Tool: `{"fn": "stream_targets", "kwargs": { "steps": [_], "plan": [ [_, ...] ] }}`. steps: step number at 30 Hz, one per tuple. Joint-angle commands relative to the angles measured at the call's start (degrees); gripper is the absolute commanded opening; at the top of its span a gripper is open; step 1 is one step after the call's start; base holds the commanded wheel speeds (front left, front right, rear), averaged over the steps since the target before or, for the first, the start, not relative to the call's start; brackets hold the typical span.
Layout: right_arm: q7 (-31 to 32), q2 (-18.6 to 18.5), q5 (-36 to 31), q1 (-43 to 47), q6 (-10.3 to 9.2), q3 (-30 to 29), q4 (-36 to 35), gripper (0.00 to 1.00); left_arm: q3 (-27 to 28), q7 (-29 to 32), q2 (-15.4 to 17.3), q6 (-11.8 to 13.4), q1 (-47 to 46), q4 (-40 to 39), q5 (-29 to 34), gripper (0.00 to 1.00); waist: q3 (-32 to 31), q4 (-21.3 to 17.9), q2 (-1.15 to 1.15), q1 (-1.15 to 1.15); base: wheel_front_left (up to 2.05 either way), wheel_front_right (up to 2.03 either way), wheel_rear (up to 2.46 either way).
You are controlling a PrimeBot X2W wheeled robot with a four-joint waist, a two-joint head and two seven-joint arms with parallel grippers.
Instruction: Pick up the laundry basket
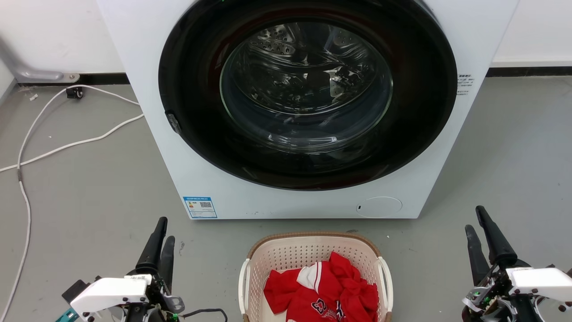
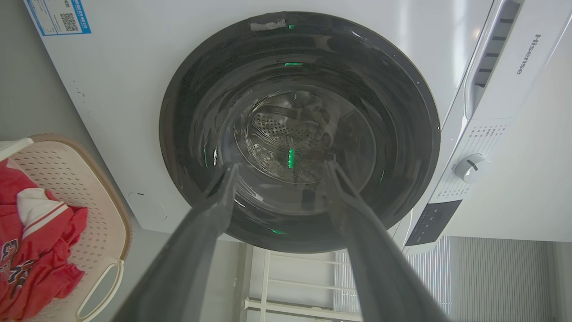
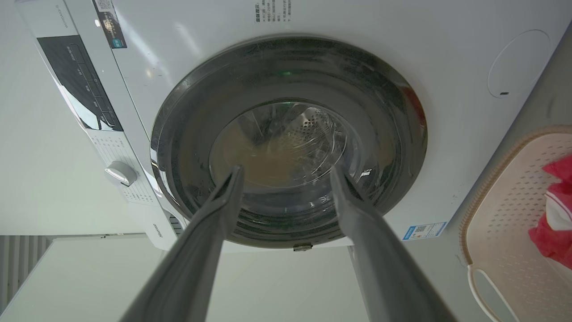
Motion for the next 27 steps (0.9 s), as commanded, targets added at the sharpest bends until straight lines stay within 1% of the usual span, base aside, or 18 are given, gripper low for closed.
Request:
{"fn": "stream_targets", "kwargs": {
  "steps": [1, 6, 10, 20, 27],
  "plan": [
    [-0.7, -0.1, -0.6, -0.7, 0.0, 0.3, -1.4, 1.0, -0.8, -0.7, 0.3, -0.1, -1.4, -1.0, 0.2, 1.0, 0.0, 0.0, 0.0, 0.0, 0.0, 0.0, 0.0],
    [-2.2, -0.4, -2.7, -0.1, 0.0, 1.1, -2.2, 1.0, -1.9, -2.1, 0.2, -0.1, -1.7, -1.1, 1.8, 1.0, -0.2, 0.1, 0.0, 0.0, 0.0, 0.0, 0.0],
    [-3.3, -0.9, -6.4, 0.3, 0.0, 1.8, -2.9, 1.0, -2.5, -3.1, 0.2, -0.1, -1.8, -2.0, 5.2, 1.0, -0.2, 0.1, 0.0, 0.0, 0.0, 0.0, 0.0],
    [-5.8, -0.7, -22.6, 1.2, 0.0, 2.2, -5.4, 1.0, -5.6, -5.5, 0.2, -0.1, -1.9, -5.4, 19.9, 1.0, -0.3, 0.2, 0.0, 0.0, 0.0, 0.0, 0.0],
    [-7.3, -0.2, -32.4, 1.8, 0.01, 2.4, -6.5, 1.0, -7.2, -7.1, 0.1, 0.0, -1.9, -5.6, 30.0, 1.0, -0.4, 0.1, 0.0, 0.0, 0.0, 0.0, 0.0]
  ]
}}
